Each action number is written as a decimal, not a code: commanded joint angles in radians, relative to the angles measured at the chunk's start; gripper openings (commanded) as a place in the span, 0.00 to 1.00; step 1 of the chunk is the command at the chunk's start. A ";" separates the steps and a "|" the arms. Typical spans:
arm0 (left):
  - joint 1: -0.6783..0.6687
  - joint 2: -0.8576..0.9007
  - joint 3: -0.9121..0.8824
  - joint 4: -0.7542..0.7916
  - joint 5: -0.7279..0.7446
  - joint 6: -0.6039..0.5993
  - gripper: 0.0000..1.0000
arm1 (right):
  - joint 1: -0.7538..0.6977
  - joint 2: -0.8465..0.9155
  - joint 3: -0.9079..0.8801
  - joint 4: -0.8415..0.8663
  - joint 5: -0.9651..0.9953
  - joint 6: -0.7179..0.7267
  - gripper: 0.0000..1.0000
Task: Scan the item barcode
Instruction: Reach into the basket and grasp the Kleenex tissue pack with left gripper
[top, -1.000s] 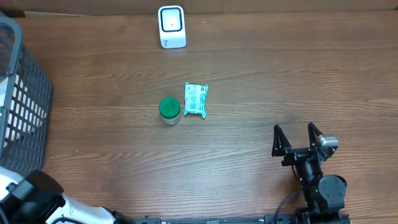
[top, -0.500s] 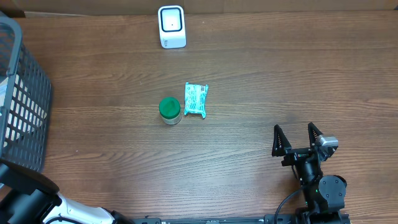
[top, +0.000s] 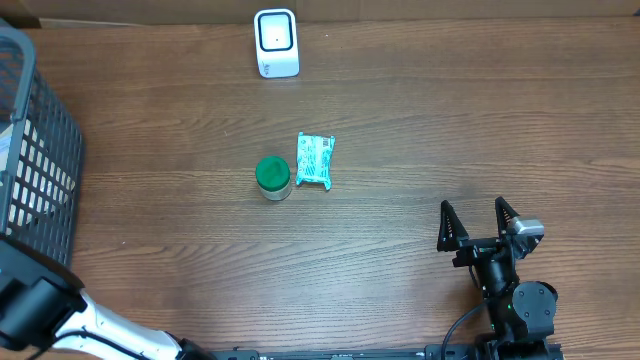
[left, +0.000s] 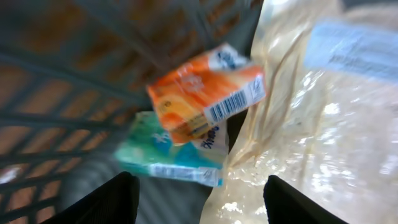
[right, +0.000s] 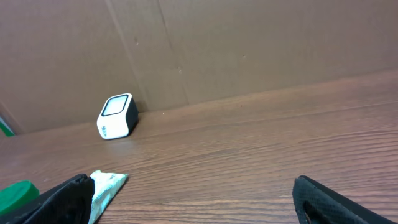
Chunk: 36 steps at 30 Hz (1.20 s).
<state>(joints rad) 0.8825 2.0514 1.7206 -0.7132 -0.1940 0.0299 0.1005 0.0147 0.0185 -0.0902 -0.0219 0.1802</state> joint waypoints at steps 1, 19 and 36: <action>-0.002 0.071 -0.011 0.014 -0.074 0.023 0.67 | 0.007 -0.008 -0.010 0.006 -0.002 0.002 1.00; 0.005 0.141 -0.011 0.029 -0.098 0.018 0.15 | 0.007 -0.008 -0.010 0.006 -0.002 0.002 1.00; -0.021 -0.129 0.116 -0.135 -0.095 -0.167 0.04 | 0.007 -0.008 -0.010 0.006 -0.002 0.002 1.00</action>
<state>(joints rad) 0.8715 2.0800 1.7771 -0.8501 -0.2813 -0.0547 0.1009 0.0147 0.0185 -0.0898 -0.0223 0.1802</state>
